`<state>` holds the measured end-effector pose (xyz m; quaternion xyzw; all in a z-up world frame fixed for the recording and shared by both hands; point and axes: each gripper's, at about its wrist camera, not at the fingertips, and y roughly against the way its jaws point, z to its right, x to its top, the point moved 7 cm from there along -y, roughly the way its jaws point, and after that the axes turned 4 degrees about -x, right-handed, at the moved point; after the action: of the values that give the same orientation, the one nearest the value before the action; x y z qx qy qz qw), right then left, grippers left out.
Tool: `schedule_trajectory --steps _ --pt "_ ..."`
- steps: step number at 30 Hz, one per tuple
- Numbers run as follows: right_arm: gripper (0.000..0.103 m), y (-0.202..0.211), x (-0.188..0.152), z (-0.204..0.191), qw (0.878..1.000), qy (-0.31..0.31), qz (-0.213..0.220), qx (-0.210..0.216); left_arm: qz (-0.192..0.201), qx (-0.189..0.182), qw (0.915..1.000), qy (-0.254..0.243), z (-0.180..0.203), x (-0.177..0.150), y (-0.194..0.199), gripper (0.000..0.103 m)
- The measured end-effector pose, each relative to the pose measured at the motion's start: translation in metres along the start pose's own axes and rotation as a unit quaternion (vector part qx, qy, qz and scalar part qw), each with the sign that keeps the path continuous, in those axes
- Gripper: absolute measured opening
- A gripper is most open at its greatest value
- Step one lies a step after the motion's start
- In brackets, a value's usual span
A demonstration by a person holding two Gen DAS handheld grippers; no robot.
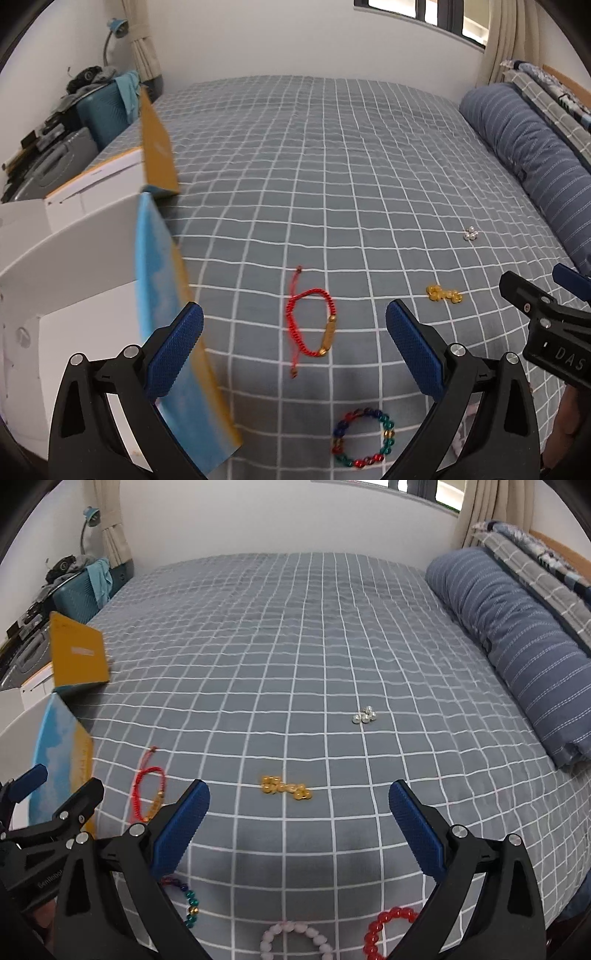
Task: Organize jewelry
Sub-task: 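Withdraw both tools from the box back over the remaining bracelets, then grip red cord bracelet with gold bead in left tool while right tool grips amber bead bracelet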
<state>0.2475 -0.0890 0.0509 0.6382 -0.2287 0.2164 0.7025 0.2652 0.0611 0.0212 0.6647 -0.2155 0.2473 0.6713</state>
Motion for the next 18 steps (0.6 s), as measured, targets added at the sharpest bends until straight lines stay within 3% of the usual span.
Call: schedule_trajectory --steps 4,7,9,11,18 --pt "0.094 -0.027 0.000 0.002 1.000 -0.001 -0.020 0.000 -0.020 0.006 0.9998 0.007 0.003 0.000 -0.030 0.097" --pt "0.094 -0.050 -0.002 0.004 0.999 -0.006 -0.034 0.011 -0.002 0.063 0.9979 -0.015 0.005 0.006 -0.046 0.097" --pt "0.094 -0.060 -0.004 0.003 0.999 -0.006 -0.041 0.014 -0.003 0.052 0.9985 -0.017 0.012 0.007 -0.052 0.097" --pt "0.094 -0.068 -0.004 0.004 0.999 -0.001 -0.044 0.006 -0.017 0.013 0.9998 0.003 0.017 0.006 -0.060 0.097" --pt "0.091 -0.081 -0.002 0.006 0.999 -0.009 -0.052 0.007 -0.033 0.009 0.9994 0.003 0.017 -0.004 -0.084 0.097"
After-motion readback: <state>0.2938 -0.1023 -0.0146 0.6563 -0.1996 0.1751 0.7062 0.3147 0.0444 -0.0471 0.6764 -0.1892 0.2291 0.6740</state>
